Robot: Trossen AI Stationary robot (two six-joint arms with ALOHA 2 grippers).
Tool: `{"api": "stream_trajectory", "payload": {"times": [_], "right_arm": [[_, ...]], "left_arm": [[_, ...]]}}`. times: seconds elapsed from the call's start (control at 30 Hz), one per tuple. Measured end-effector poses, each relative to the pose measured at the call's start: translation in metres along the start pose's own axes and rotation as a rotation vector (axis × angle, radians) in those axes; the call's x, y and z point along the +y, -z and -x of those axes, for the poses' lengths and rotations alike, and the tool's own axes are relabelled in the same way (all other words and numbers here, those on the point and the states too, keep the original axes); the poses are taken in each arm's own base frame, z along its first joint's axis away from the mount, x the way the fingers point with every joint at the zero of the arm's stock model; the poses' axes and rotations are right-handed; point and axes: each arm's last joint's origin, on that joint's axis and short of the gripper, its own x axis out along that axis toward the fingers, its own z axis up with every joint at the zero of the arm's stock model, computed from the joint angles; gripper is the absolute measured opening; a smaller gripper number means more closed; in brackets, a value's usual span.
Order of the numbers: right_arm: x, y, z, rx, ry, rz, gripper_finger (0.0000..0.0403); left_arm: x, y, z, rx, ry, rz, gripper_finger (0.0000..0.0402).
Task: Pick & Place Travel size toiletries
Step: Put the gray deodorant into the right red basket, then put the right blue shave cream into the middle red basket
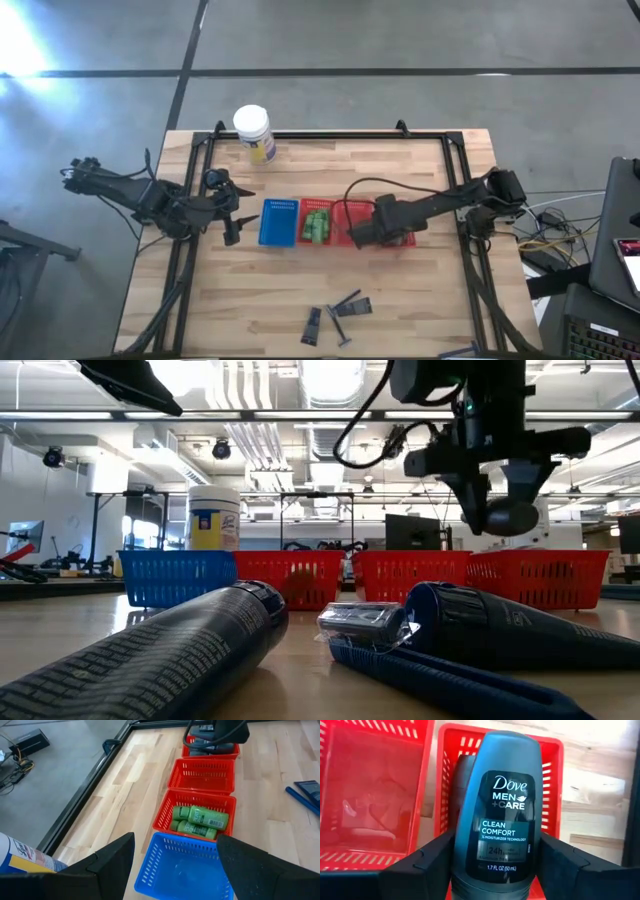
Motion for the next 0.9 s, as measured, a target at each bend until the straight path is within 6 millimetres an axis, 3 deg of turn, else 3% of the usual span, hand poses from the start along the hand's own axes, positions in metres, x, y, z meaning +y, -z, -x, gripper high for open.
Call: {"api": "stream_trajectory", "payload": {"times": [0.3, 0.63, 0.77, 0.9], "right_arm": [[0.001, 0.002, -0.002, 0.025, 0.017, -0.009, 0.0292], [0.01, 0.006, 0.037, 0.009, -0.114, 0.089, 0.0351], [0.017, 0.019, 0.061, 0.011, -0.247, 0.225, 0.0359], [0.032, 0.05, 0.079, 0.039, -0.482, 0.464, 0.0352]], "left_arm": [[0.0, 0.0, 0.0, 0.0, 0.0, 0.0, 0.0287], [0.0, 0.0, 0.0, 0.0, 0.0, 0.001, 0.0287], [0.0, 0.0, 0.0, 0.0, 0.0, 0.001, 0.0287], [0.0, 0.0, 0.0, 0.0, 0.0, 0.001, 0.0287]]}}
